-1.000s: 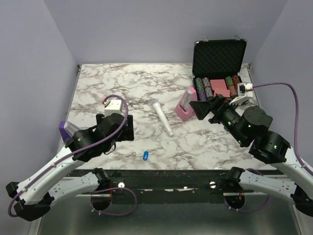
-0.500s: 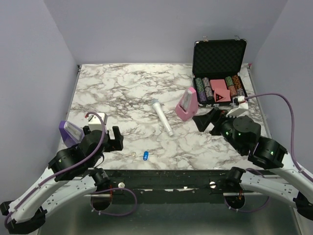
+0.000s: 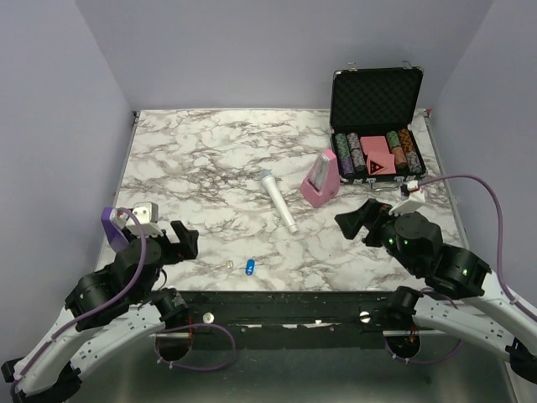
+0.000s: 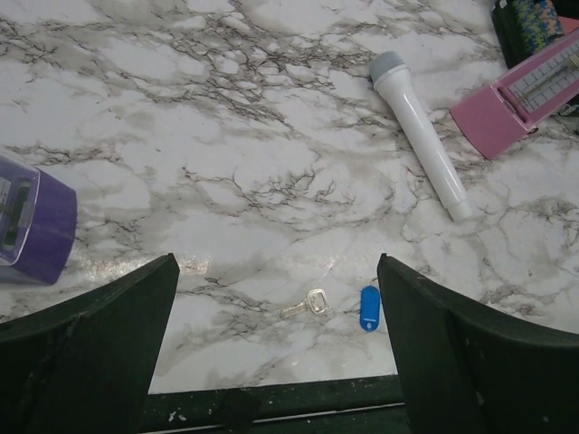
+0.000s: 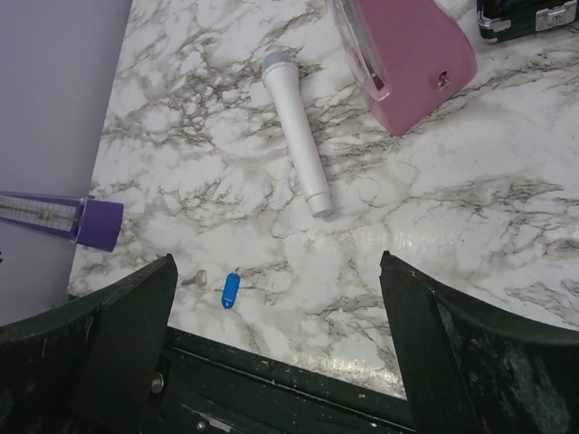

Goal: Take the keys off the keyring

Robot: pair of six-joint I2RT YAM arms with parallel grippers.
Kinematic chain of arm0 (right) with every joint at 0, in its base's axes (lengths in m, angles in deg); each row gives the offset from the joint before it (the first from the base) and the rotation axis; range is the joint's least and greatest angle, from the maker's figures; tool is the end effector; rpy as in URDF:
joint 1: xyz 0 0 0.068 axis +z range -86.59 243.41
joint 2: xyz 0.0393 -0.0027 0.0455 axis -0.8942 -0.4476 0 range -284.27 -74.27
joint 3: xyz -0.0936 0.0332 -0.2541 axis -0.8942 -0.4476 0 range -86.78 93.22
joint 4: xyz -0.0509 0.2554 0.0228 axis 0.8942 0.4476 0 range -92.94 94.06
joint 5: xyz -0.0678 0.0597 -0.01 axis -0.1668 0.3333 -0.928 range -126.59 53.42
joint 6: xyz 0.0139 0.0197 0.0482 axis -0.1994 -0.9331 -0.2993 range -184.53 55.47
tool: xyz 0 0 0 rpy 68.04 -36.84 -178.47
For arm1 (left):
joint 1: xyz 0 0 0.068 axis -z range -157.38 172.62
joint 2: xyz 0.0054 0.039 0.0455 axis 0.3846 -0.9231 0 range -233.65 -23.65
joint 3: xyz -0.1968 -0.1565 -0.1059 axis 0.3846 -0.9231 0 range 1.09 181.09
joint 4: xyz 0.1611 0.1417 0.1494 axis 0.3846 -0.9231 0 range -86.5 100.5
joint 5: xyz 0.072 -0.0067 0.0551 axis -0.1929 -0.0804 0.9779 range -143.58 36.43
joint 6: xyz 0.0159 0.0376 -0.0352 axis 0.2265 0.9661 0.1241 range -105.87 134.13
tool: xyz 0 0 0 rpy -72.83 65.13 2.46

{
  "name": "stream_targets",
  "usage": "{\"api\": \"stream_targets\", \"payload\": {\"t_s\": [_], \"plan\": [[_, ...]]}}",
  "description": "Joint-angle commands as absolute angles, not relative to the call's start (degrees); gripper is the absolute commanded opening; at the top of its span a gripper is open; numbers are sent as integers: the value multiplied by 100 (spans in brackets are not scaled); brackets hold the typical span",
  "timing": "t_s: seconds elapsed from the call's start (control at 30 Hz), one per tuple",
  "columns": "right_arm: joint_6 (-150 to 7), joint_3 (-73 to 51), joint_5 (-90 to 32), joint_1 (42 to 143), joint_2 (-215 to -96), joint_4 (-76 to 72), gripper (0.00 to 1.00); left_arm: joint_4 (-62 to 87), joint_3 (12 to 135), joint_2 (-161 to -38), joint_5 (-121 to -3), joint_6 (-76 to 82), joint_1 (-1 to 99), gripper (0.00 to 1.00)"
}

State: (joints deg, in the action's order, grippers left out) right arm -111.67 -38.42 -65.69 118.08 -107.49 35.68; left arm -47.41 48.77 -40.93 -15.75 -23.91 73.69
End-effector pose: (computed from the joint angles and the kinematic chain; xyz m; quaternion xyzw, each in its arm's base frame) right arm 0.0814 0.0849 0.3382 0.0844 0.8166 0.2795 0.4979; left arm 0.0418 -0.0169 0.3205 -0.0753 0.8226 -0.1469 0.5441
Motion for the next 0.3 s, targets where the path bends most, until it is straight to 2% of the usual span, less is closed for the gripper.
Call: {"api": "stream_targets", "payload": {"t_s": [0.0, 0.27], "plan": [[-11305, -3853, -6612, 11816, -10890, 3697, 100, -4672, 4811, -3956, -1341, -2472, 7351, 99], [-11164, -3747, -6410, 11808, -11162, 3583, 100, -4646, 4785, -3885, -1341, -2472, 7351, 99]]}}
